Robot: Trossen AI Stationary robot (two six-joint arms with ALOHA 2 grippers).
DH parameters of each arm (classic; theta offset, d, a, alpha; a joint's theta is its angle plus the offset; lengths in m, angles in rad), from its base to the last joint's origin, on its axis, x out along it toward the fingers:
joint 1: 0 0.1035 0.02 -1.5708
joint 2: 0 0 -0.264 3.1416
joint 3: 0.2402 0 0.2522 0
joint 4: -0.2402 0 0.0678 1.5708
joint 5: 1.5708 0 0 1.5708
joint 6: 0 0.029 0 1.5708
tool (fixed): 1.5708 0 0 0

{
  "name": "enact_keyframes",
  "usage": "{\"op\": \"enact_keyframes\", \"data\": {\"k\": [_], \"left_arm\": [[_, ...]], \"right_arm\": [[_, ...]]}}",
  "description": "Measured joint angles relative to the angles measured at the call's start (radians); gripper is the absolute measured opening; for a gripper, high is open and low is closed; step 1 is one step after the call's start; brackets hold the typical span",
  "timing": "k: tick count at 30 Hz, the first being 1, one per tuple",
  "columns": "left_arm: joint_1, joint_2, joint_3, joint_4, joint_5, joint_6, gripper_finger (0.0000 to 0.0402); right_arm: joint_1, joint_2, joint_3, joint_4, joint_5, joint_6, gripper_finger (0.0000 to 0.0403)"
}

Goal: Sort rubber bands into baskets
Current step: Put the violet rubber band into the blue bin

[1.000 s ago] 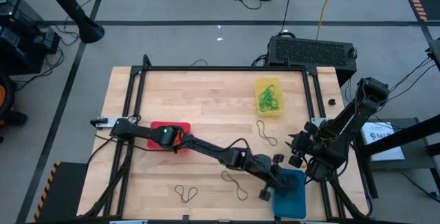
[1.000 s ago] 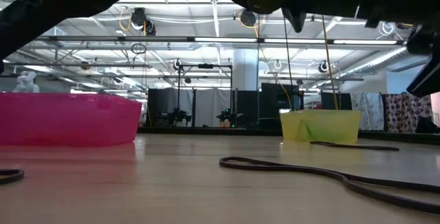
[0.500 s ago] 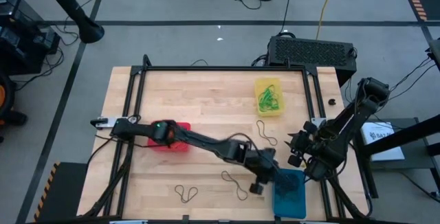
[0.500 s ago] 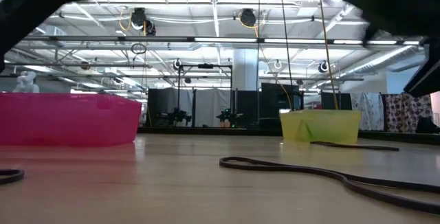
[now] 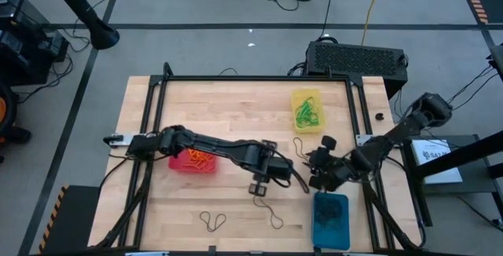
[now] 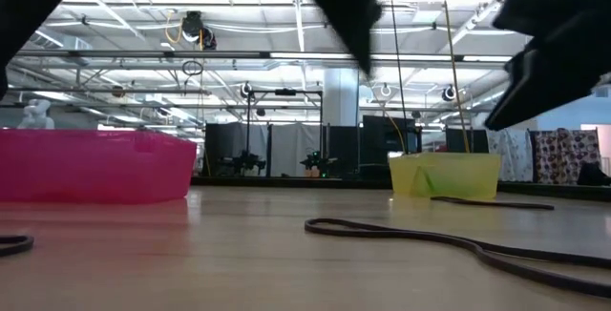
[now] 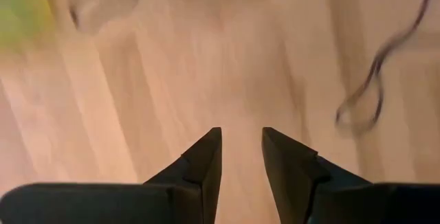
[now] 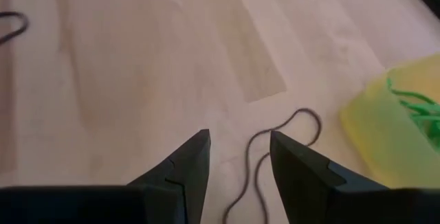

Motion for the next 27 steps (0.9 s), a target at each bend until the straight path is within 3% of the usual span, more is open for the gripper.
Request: {"op": "enact_keyframes", "data": {"k": [5, 9, 13, 17, 21, 27], "left_arm": [[-0.007, -0.059, -0.117, -0.049, 0.047, -0.091, 0.0113], [-0.064, -0.100, -0.264, 0.154, 0.203, -0.046, 0.0113], [-0.135, -0.100, -0.392, 0.375, 0.168, 0.052, 0.0113], [-0.148, -0.088, -0.490, 0.510, 0.164, 0.053, 0.0113], [-0.140, -0.089, -0.516, 0.576, 0.167, 0.052, 0.0113], [-0.111, -0.049, -0.516, 0.583, 0.251, 0.053, 0.0113]], "right_arm": [[-0.049, 0.000, 0.000, 0.006, -0.002, -0.027, 0.0146], [-0.040, 0.000, 0.000, 0.007, -0.002, -0.027, 0.0146], [-0.040, 0.000, 0.000, 0.007, -0.002, -0.028, 0.0146], [-0.040, 0.000, 0.000, 0.006, -0.002, -0.043, 0.0146], [-0.040, 0.000, 0.000, 0.007, -0.002, -0.057, 0.0146], [-0.041, 0.000, 0.000, 0.006, -0.004, -0.047, 0.0146]]}}
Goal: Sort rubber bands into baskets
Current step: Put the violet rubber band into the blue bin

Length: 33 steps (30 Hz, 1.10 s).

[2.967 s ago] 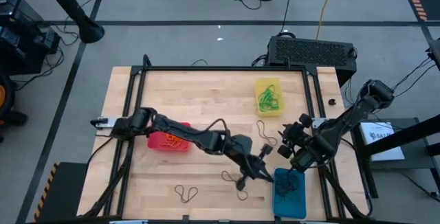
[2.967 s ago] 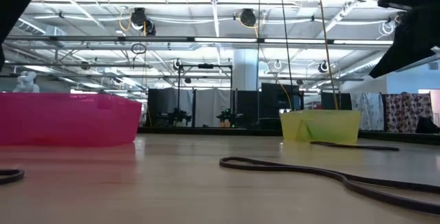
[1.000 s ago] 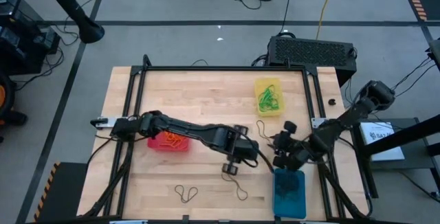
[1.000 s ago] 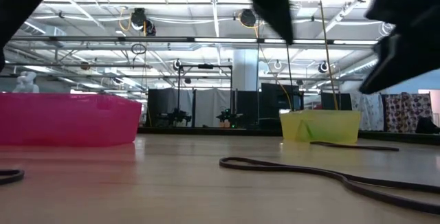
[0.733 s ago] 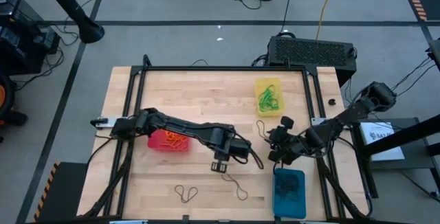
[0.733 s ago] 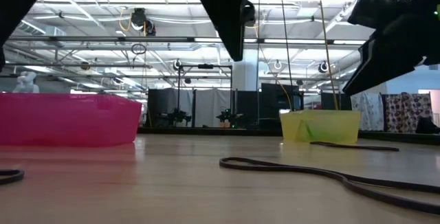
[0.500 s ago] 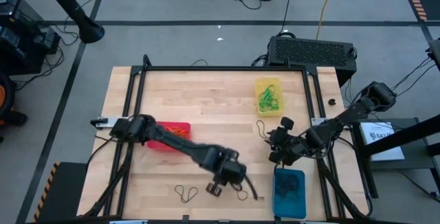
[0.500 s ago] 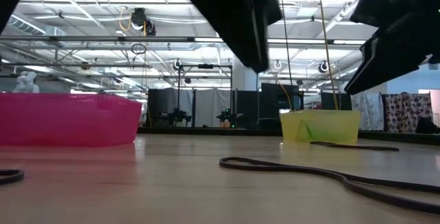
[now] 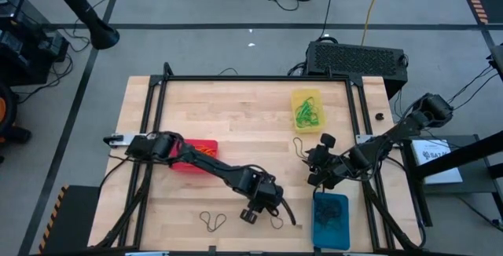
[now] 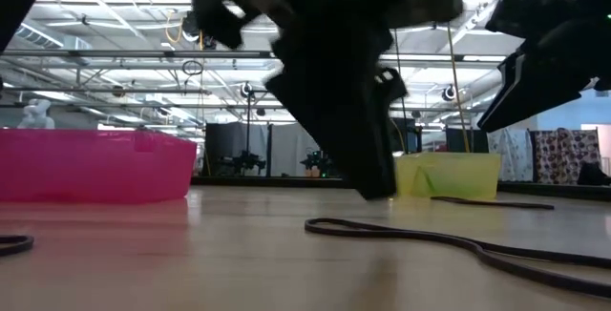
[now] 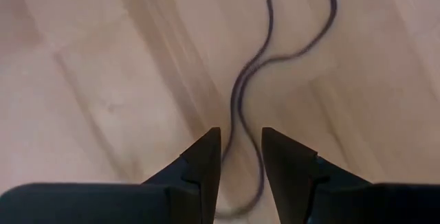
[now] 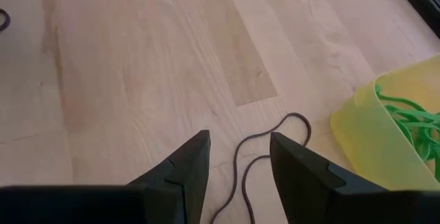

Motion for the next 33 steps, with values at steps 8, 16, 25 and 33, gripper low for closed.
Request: {"op": "enact_keyframes", "data": {"k": [8, 16, 25, 33], "left_arm": [[0.006, 0.048, 0.002, 0.018, 0.058, 0.021, 0.0113], [0.007, 0.047, 0.003, 0.004, 0.039, -0.006, 0.0068], [0.035, 0.049, 0.023, 0.011, 0.048, -0.007, 0.0008], [0.035, 0.044, 0.132, 0.021, 0.031, 0.020, 0.0003]], "right_arm": [[0.000, 0.000, 0.000, 0.006, -0.025, -0.002, 0.0146], [0.000, 0.000, 0.000, 0.004, -0.024, 0.001, 0.0146], [0.005, 0.000, 0.000, -0.001, -0.160, 0.039, 0.0146], [0.088, -0.038, 0.001, -0.083, -0.156, 0.111, 0.0146]]}}
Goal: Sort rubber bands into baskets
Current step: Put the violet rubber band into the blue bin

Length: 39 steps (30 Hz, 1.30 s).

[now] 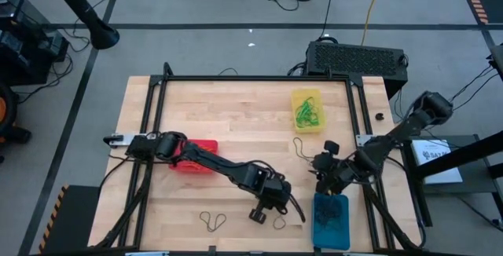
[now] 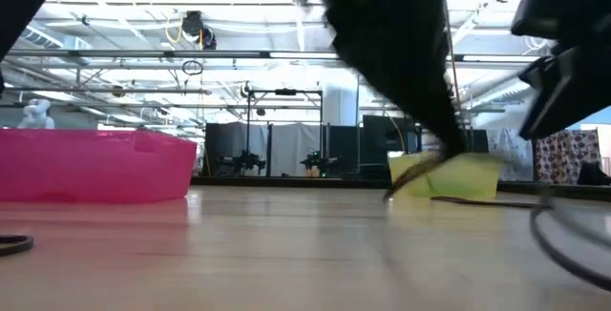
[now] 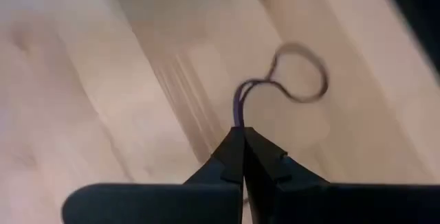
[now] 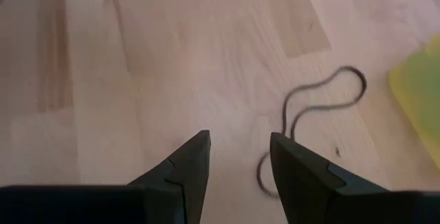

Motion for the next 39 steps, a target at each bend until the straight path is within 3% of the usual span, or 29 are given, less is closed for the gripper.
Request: {"op": "enact_keyframes", "data": {"k": [4, 7, 12, 17, 23, 34, 39], "left_arm": [[-0.001, -0.002, 0.056, 0.069, -0.014, 0.044, 0.0003], [-0.001, -0.003, 0.080, 0.154, -0.080, 0.081, 0.0003], [0.010, -0.004, 0.105, 0.396, -0.159, 0.153, 0.0002], [0.022, -0.004, 0.105, 0.604, -0.158, 0.157, 0.0002], [0.022, 0.014, 0.105, 0.704, -0.143, 0.155, 0.0002], [0.006, 0.225, 0.103, 1.162, -0.062, 0.036, 0.0002], [0.002, 0.255, 0.104, 1.159, -0.075, 0.022, 0.0018]], "right_arm": [[0.075, -0.023, 0.000, -0.075, 0.031, 0.079, 0.0146], [0.131, -0.029, 0.000, -0.104, 0.063, 0.129, 0.0146], [0.208, -0.029, 0.000, -0.124, 0.092, 0.184, 0.0146], [0.276, -0.029, 0.000, -0.158, 0.138, 0.227, 0.0146], [0.354, -0.029, 0.000, -0.218, 0.216, 0.281, 0.0146], [0.380, -0.029, 0.000, -0.335, 0.268, 0.365, 0.0146], [0.380, -0.029, 0.000, -0.330, 0.269, 0.365, 0.0146]]}}
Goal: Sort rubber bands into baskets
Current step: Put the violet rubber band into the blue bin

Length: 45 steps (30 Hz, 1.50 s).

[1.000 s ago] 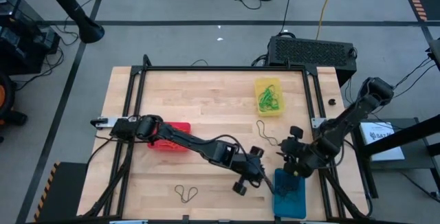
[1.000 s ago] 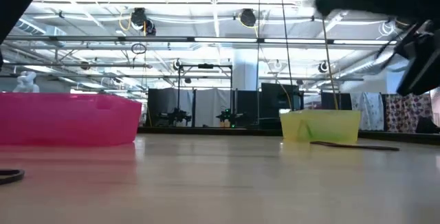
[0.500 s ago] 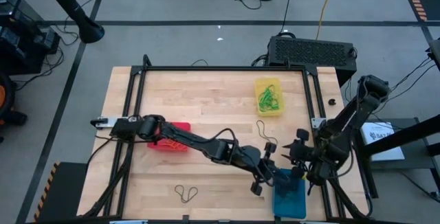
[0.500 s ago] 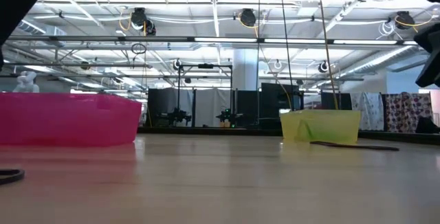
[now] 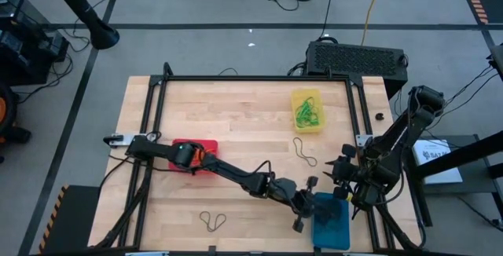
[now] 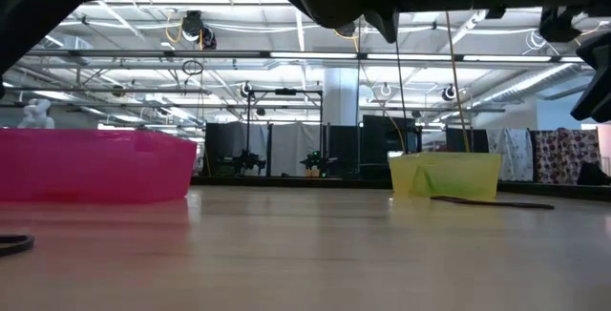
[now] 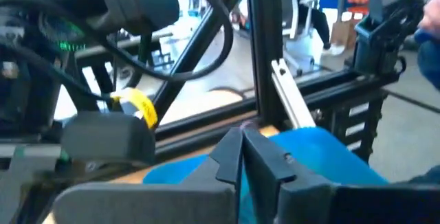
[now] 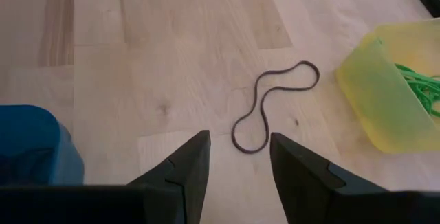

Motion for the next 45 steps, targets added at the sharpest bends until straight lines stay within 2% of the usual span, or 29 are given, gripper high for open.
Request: {"op": "enact_keyframes", "data": {"k": [7, 11, 21, 26, 33, 37, 40, 45], "left_arm": [[0.002, -0.003, 0.000, -0.105, -0.004, 0.000, 0.0096], [0.000, -0.045, 0.000, -0.245, -0.010, -0.001, 0.0125], [-0.031, -0.261, 0.042, -0.993, -0.028, -0.140, 0.0132], [-0.060, -0.336, 0.042, -1.359, -0.028, -0.305, 0.0132], [-0.160, -0.356, 0.009, -1.782, 0.000, -0.595, 0.0132], [-0.228, -0.353, -0.063, -1.824, 0.040, -0.770, 0.0132], [-0.275, -0.353, -0.093, -1.771, 0.102, -0.877, 0.0132], [-0.343, -0.353, -0.130, -1.658, 0.138, -1.031, 0.0132]], "right_arm": [[0.000, 0.000, 0.000, 0.002, 0.000, 0.023, 0.0146], [0.000, 0.000, 0.000, 0.006, 0.000, 0.024, 0.0146], [0.000, 0.000, 0.000, 0.036, 0.015, 0.020, 0.0146], [0.000, 0.000, 0.000, 0.054, 0.047, -0.004, 0.0146], [-0.001, 0.000, 0.000, 0.060, 0.052, -0.007, 0.0146], [-0.001, 0.000, 0.000, 0.063, 0.054, -0.014, 0.0146], [-0.001, 0.000, 0.000, 0.066, 0.057, -0.049, 0.0146], [-0.001, 0.000, 0.000, 0.070, 0.069, -0.063, 0.0146]]}}
